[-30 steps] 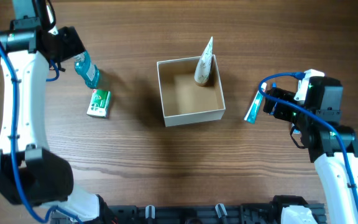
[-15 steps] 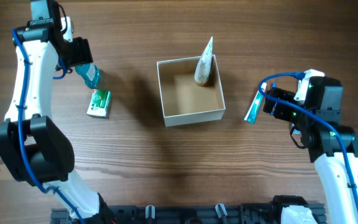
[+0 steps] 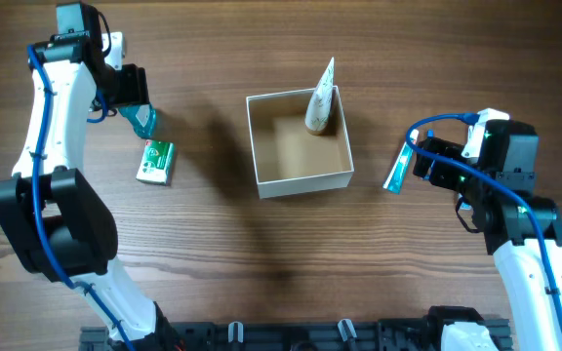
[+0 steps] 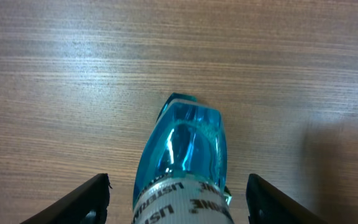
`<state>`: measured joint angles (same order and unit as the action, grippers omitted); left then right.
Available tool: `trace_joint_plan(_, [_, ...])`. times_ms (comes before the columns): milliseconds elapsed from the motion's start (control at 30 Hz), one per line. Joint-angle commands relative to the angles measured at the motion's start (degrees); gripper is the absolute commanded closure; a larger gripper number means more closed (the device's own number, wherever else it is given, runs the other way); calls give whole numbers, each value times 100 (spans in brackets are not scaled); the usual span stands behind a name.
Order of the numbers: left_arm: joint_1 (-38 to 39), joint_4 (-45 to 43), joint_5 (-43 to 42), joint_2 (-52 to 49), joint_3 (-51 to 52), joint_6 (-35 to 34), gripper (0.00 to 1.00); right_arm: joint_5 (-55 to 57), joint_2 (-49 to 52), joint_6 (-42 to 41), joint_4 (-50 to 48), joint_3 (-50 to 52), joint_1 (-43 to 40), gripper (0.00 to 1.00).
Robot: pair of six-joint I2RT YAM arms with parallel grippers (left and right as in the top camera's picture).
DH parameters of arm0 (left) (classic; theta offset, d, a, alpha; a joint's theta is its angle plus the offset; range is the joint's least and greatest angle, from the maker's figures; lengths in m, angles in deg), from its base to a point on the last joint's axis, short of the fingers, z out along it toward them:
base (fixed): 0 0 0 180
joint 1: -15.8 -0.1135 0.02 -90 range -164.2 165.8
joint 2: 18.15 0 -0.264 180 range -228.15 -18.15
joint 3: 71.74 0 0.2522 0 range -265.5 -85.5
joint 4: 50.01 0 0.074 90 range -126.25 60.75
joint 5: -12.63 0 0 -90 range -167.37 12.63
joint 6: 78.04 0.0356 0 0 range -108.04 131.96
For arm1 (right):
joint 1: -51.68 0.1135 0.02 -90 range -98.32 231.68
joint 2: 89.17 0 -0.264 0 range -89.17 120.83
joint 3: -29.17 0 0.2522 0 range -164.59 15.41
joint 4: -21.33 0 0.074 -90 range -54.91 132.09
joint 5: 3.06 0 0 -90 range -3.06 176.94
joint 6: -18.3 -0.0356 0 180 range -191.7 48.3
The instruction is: Pack container
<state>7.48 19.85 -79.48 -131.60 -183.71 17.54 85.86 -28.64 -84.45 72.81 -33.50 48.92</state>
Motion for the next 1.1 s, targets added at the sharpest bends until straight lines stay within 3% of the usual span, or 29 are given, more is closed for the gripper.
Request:
trace_joint_plan(0, [-4,-125,-199,-70,-39,153,29,-26,28,-90,-11,-129,28,0])
trace_joint_plan(333, [76,-245,-216,-74,-37,153,34,-26,26,-92,-11,-129,28,0])
trace_joint_plan(733, [107,-289,-214,-190,-37,153,27,-26,26,-90,-9,-129,28,0])
trace_joint_plan(1000, [107,-271,-216,-284,-37,151,27,-26,26,-90,-9,-129,28,0])
trace_joint_plan(1067, [107,-269,-216,-284,-37,151,31,-26,26,-87,-9,-129,28,0])
